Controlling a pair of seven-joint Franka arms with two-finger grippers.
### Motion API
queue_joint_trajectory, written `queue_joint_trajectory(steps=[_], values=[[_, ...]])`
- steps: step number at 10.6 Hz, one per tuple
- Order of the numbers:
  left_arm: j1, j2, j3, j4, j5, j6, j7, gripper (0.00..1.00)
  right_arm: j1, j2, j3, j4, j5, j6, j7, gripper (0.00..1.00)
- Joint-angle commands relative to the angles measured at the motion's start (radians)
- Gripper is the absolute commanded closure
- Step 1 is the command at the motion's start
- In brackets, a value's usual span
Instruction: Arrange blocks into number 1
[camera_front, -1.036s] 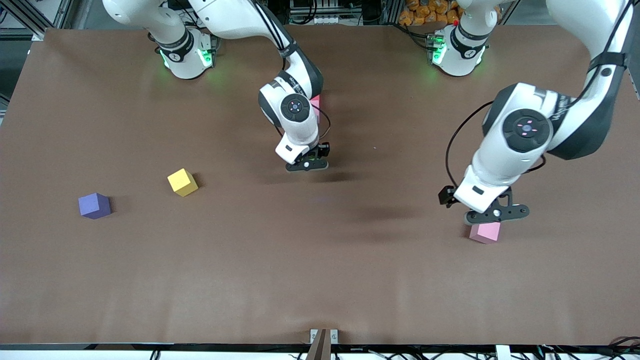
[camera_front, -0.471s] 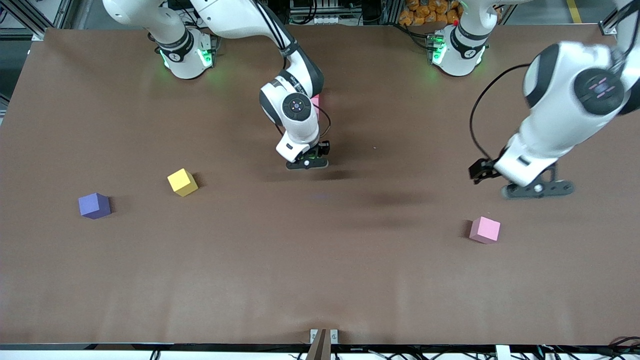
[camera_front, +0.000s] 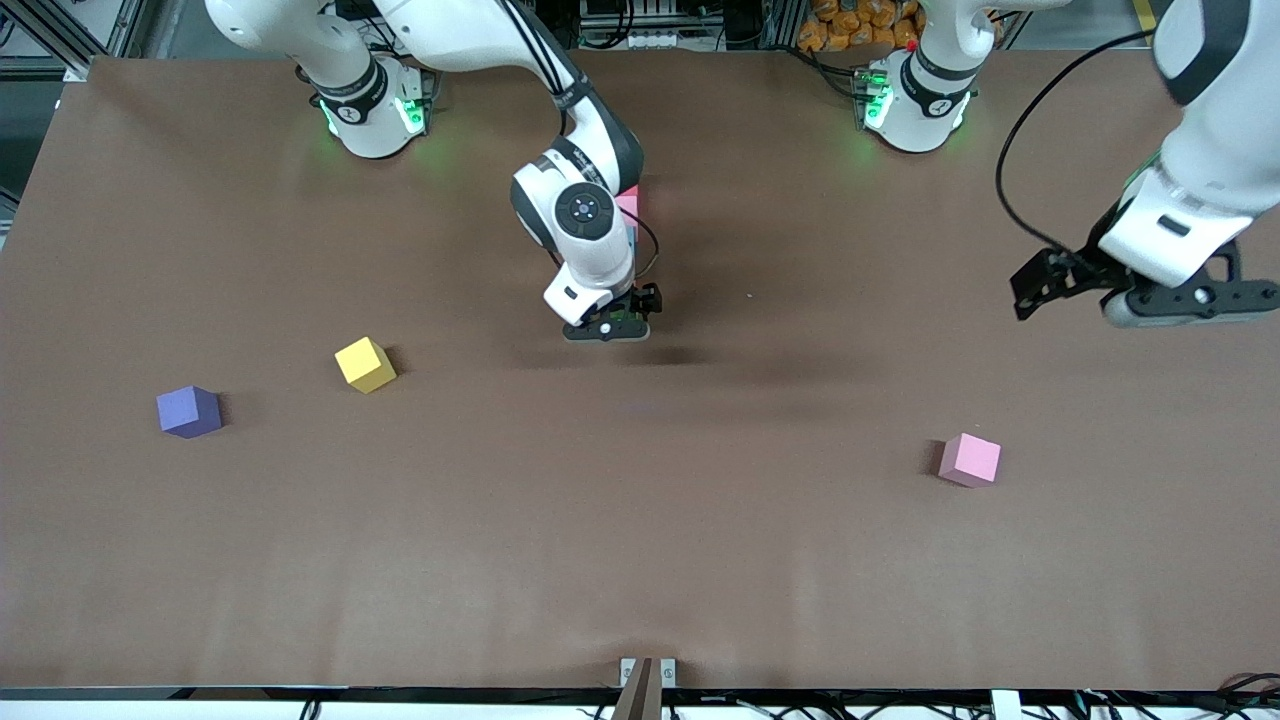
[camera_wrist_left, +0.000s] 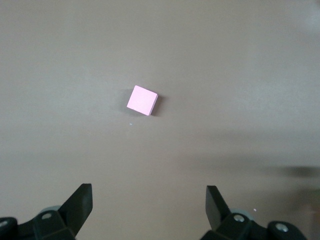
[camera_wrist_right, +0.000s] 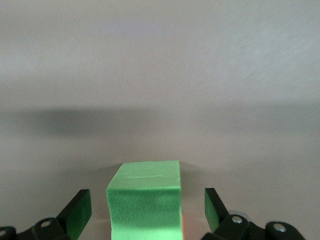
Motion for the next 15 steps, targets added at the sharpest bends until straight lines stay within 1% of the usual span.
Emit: queue_joint_trajectory(steps=[1,2,3,4,5,6,7,9,10,11,12,13,15], values=[[0.013,0.002,0.014,0.069,-0.042,-0.036,0.03,0.0,-0.065,-0.09,0.004,-0.003,0.001,-0.11,-0.134,0.0],[0.042,0.024,0.001,0.106,-0.091,-0.062,0.026,0.0,-0.1,-0.117,0.004,-0.002,-0.019,-0.154,-0.214,0.0],[0.046,0.039,0.003,0.162,-0.102,-0.115,0.026,0.0,-0.152,-0.143,0.007,0.006,-0.07,-0.199,-0.293,0.0],[0.049,0.053,0.006,0.199,-0.105,-0.153,0.034,0.0,-0.192,-0.162,0.011,0.032,-0.156,-0.261,-0.355,0.0],[0.049,0.053,0.006,0.204,-0.101,-0.175,0.039,0.0,-0.223,-0.168,0.012,0.085,-0.216,-0.351,-0.39,0.0],[0.05,0.052,0.007,0.203,-0.096,-0.184,0.042,0.0,-0.237,-0.168,0.011,0.147,-0.25,-0.439,-0.424,0.0],[0.049,0.05,0.007,0.203,-0.09,-0.189,0.043,0.0,-0.269,-0.168,0.011,0.2,-0.264,-0.501,-0.435,0.0],[0.05,0.044,0.009,0.201,-0.084,-0.197,0.061,0.0,-0.32,-0.187,0.001,0.291,-0.269,-0.556,-0.435,0.0],[0.056,0.044,0.011,0.201,-0.085,-0.217,0.101,0.0,-0.343,-0.212,-0.035,0.314,-0.266,-0.569,-0.434,0.0],[0.056,0.042,0.011,0.201,-0.085,-0.217,0.1,0.0,-0.36,-0.245,-0.07,0.34,-0.26,-0.598,-0.434,0.0],[0.056,0.042,0.009,0.201,-0.085,-0.218,0.092,0.0,-0.439,-0.297,-0.063,0.344,-0.252,-0.613,-0.425,0.0],[0.056,0.041,0.009,0.201,-0.085,-0.218,0.094,0.0,-0.505,-0.337,-0.03,0.341,-0.252,-0.615,-0.432,0.0],[0.056,0.041,0.011,0.203,-0.06,-0.217,0.109,0.0,-0.695,-0.41,0.097,0.334,-0.26,-0.648,-0.423,0.0]])
